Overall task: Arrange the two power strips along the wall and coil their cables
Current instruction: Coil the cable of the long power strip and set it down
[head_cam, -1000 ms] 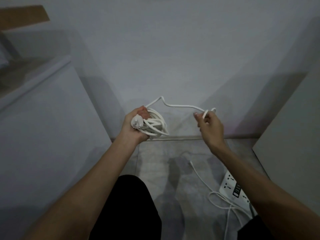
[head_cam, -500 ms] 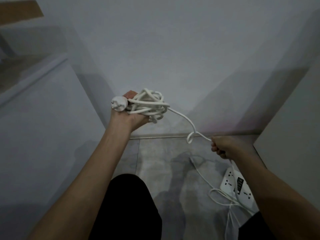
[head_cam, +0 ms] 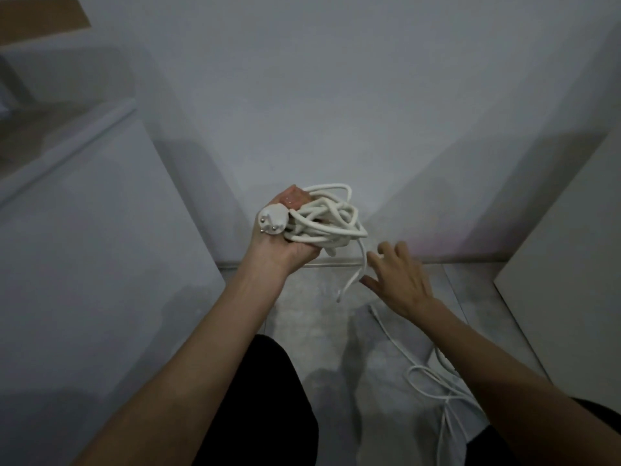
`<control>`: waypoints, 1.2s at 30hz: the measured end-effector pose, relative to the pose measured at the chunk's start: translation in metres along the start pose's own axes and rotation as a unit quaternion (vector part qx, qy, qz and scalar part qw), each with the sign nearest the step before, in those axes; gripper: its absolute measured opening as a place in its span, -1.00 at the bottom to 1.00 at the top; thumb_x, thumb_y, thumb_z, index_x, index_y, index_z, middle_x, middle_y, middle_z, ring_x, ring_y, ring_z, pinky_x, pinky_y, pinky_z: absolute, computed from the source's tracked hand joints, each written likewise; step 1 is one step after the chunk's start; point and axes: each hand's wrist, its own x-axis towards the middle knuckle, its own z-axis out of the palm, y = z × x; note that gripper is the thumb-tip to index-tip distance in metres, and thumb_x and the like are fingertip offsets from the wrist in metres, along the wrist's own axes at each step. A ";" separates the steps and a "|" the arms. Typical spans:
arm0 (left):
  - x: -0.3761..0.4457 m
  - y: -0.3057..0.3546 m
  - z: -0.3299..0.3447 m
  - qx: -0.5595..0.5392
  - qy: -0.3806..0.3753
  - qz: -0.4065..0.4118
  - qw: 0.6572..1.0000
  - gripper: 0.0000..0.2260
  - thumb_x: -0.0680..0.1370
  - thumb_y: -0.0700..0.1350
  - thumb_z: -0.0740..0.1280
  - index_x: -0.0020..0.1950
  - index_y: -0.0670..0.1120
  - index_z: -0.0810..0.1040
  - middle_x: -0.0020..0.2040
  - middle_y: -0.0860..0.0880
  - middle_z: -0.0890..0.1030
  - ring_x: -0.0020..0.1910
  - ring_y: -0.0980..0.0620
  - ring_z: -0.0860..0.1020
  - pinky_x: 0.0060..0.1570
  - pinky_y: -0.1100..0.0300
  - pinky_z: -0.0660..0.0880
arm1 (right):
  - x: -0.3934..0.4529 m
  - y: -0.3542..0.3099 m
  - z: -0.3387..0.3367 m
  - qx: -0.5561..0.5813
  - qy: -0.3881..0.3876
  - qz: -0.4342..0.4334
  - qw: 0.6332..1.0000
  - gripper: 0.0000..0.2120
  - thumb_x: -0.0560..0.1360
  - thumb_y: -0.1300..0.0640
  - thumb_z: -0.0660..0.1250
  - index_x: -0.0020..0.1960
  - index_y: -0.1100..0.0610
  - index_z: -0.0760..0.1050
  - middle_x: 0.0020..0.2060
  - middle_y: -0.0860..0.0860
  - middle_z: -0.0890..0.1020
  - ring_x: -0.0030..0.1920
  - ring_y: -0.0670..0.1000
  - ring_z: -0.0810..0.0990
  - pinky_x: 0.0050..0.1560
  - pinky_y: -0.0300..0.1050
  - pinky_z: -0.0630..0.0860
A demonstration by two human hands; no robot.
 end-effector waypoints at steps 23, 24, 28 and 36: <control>0.056 0.015 -0.027 -0.124 0.094 0.088 0.984 -0.61 0.53 -0.23 0.10 -0.35 -0.31 0.62 -0.41 -0.17 0.53 -0.39 -0.10 0.49 0.03 0.01 0.47 | -0.013 -0.049 -0.049 0.092 -0.084 -0.263 0.957 -0.63 0.56 -0.22 0.09 -0.13 0.05 0.46 -0.22 0.15 0.64 -0.17 0.23 0.60 -0.30 -0.09 0.31; 0.058 0.012 -0.029 -0.097 0.113 0.093 0.984 -0.65 0.49 -0.23 0.11 -0.44 -0.21 0.55 -0.43 -0.16 0.52 -0.40 -0.11 0.50 -0.04 0.06 0.44 | -0.014 -0.050 -0.053 0.080 -0.087 -0.276 0.954 -0.64 0.55 -0.23 0.12 -0.19 0.04 0.41 -0.24 0.15 0.64 -0.18 0.23 0.59 -0.31 -0.09 0.30; 0.072 0.002 -0.050 -0.033 0.147 0.091 0.984 -0.79 0.56 -0.15 0.18 -0.26 -0.11 0.48 -0.31 -0.10 0.57 -0.20 -0.09 0.51 -0.01 0.03 0.44 | -0.015 -0.055 -0.062 0.065 -0.058 -0.312 0.946 -0.60 0.57 -0.20 0.13 -0.13 0.11 0.51 -0.24 0.21 0.65 -0.20 0.27 0.61 -0.32 -0.08 0.29; 0.080 -0.011 -0.079 0.050 0.154 0.106 0.981 -0.79 0.62 -0.20 0.17 -0.22 -0.15 0.42 -0.35 -0.05 0.57 -0.34 0.08 0.51 -0.35 0.28 0.48 | -0.021 -0.049 -0.091 0.054 0.071 -0.339 0.937 -0.52 0.51 -0.21 0.13 -0.46 0.07 0.37 -0.63 0.06 0.47 -0.58 0.13 0.49 -0.51 -0.28 0.04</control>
